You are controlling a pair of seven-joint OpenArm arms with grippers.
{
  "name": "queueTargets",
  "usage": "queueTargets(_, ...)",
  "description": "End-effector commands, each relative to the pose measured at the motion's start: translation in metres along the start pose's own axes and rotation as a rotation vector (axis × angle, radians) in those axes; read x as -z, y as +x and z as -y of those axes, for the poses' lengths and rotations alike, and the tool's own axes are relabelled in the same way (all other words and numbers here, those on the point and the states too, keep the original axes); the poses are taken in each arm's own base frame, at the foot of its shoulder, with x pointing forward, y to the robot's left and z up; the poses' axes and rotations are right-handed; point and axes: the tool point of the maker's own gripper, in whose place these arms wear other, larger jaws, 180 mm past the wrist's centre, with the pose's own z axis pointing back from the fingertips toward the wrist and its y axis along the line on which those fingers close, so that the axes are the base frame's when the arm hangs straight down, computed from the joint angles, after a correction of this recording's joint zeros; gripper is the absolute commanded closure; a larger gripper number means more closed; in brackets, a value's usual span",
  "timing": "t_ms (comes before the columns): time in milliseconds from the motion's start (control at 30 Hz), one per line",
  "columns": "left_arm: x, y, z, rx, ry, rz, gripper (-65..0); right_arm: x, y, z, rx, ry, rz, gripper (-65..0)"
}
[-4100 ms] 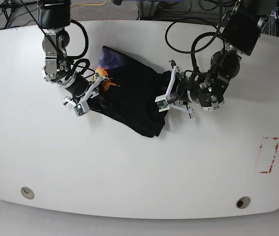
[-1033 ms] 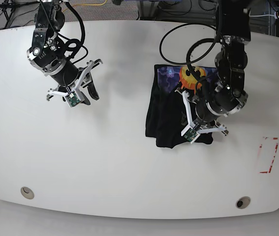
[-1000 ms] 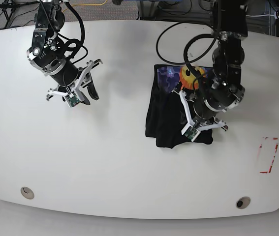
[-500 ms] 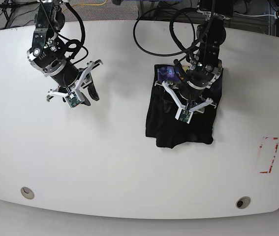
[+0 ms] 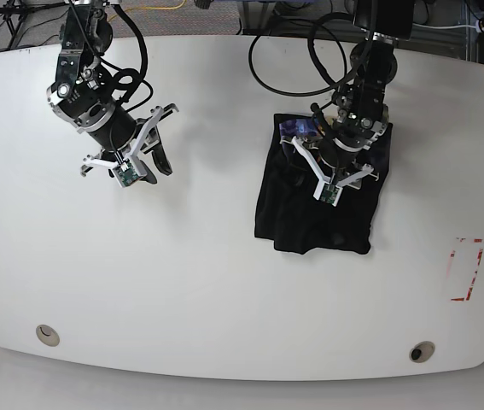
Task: Fold the T-shirt properly
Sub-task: 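Carry the folded shirt with the left gripper to the table's corner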
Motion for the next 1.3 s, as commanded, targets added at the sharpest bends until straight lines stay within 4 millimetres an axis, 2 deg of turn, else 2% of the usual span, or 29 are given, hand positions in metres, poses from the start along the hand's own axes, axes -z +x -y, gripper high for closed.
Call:
queueTargets(0, -0.004, -0.028, -0.037, 0.071, 0.085, -0.116, -34.2, -0.003, 0.015, 0.002, -0.02, 0.001, 0.054, -16.0)
queueTargets(333, -0.024, -0.055, -0.129, 0.254, 0.173, -0.236, -34.4, -0.004, 0.017, 0.003, -0.023, -0.002, 0.058, -16.0)
queueTargets(567, -0.057, -0.057, -0.199, 0.288, 0.209, -0.285, -34.4, -0.004, 0.018, 0.003, -0.025, -0.001, 0.061, -16.0)
queueTargets(733, -0.083, -0.074, -0.241, 0.293, 0.233, -0.355, -34.0, -0.004, 0.018, 0.003, -0.025, -0.001, 0.061, -16.0)
queueTargets(1000, -0.117, -0.093, -0.296, 0.231, 0.311, -0.423, -33.9, -0.004, 0.018, -0.001, -0.043, 0.019, 0.063, -16.0)
queueTargets(1267, -0.143, -0.11, -0.323, 0.174, 0.324, -0.468, -33.9, -0.003, 0.023, 0.002, -0.05, 0.015, 0.074, -16.0)
